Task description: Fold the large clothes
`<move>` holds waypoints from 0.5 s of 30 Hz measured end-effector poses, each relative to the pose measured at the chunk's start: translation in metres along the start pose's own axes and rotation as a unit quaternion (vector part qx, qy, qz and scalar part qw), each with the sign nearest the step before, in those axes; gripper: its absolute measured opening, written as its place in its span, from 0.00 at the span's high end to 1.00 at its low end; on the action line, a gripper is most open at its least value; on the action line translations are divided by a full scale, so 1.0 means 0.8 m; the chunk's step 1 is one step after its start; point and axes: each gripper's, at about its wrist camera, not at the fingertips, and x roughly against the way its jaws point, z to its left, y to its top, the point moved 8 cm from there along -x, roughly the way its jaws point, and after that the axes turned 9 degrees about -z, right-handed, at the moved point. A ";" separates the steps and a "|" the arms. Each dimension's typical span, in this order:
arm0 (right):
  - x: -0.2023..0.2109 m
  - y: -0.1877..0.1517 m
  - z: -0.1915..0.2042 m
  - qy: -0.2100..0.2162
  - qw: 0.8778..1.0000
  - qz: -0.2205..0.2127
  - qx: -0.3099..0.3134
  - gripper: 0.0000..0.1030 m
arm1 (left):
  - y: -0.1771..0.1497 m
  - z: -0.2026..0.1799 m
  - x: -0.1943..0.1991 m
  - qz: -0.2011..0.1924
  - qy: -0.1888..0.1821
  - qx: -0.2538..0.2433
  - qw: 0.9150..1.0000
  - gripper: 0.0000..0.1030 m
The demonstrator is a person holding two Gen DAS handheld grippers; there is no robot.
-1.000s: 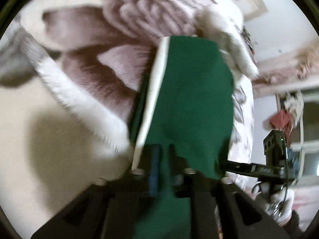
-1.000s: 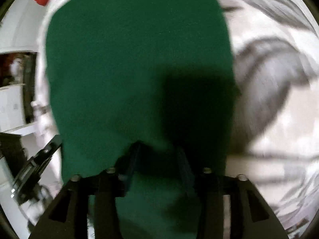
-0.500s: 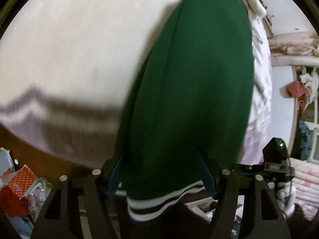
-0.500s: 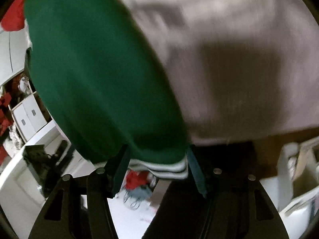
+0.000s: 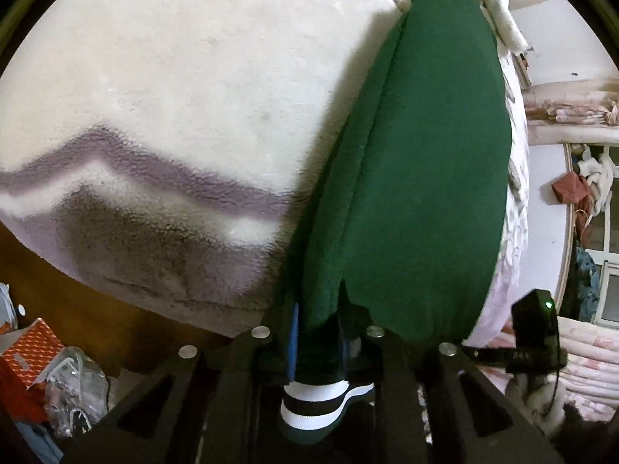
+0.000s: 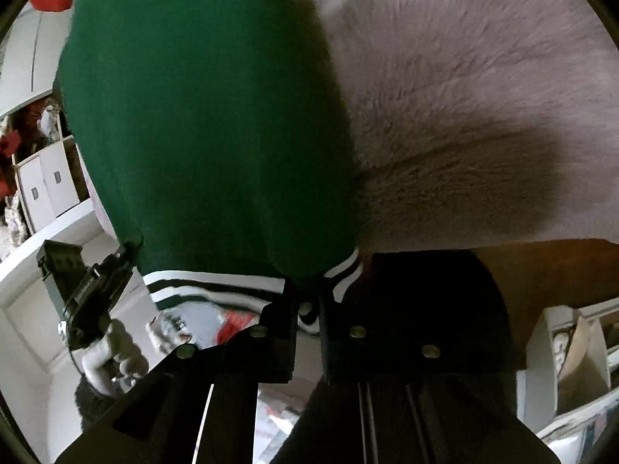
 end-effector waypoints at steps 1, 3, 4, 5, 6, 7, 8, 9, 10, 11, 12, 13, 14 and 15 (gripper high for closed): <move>0.002 0.003 -0.003 0.007 1.000 0.006 -0.007 0.81 | 0.001 -0.006 0.005 0.004 -0.009 0.000 1.000 0.75; 0.017 0.006 -0.005 0.041 0.999 0.005 -0.007 0.65 | 0.001 -0.010 0.019 -0.012 -0.011 -0.012 1.000 0.47; 0.019 0.001 -0.012 0.043 0.999 -0.001 0.000 0.43 | 0.000 -0.010 0.021 -0.018 -0.021 -0.012 1.000 0.42; 0.021 0.005 -0.016 0.053 0.999 -0.009 0.007 0.38 | -0.003 -0.010 0.017 -0.018 -0.038 -0.003 0.999 0.38; 0.017 0.006 -0.018 0.067 0.998 -0.007 0.006 0.38 | -0.006 -0.010 0.005 -0.011 -0.054 0.011 0.998 0.38; 0.011 0.010 -0.022 0.083 0.997 -0.001 0.000 0.38 | -0.009 -0.010 -0.007 -0.002 -0.062 0.018 0.998 0.38; -0.001 0.016 -0.022 0.107 0.994 0.003 -0.007 0.38 | -0.011 -0.008 -0.018 0.004 -0.063 0.016 0.998 0.38; -0.010 0.025 -0.021 0.127 0.992 0.005 -0.008 0.38 | -0.010 -0.007 -0.025 0.003 -0.058 0.010 0.998 0.38; -0.021 0.027 -0.016 0.151 0.989 0.009 -0.007 0.38 | -0.008 -0.009 -0.036 0.002 -0.053 -0.002 0.999 0.38; -0.028 0.030 -0.007 0.161 0.987 0.008 -0.006 0.35 | -0.007 -0.011 -0.045 0.004 -0.059 -0.002 0.998 0.35; -0.040 0.033 0.000 0.170 0.985 0.006 0.001 0.35 | -0.005 -0.012 -0.048 0.002 -0.064 0.003 0.998 0.31; -0.052 0.029 0.009 0.177 0.984 0.008 0.010 0.33 | -0.003 -0.015 -0.051 -0.003 -0.065 0.008 0.998 0.31; -0.065 0.026 0.020 0.184 0.983 0.009 0.015 0.33 | -0.003 -0.017 -0.050 -0.008 -0.062 0.005 0.998 0.31; -0.070 0.023 0.026 0.191 0.981 0.011 0.018 0.33 | -0.004 -0.019 -0.049 -0.013 -0.060 0.001 0.998 0.31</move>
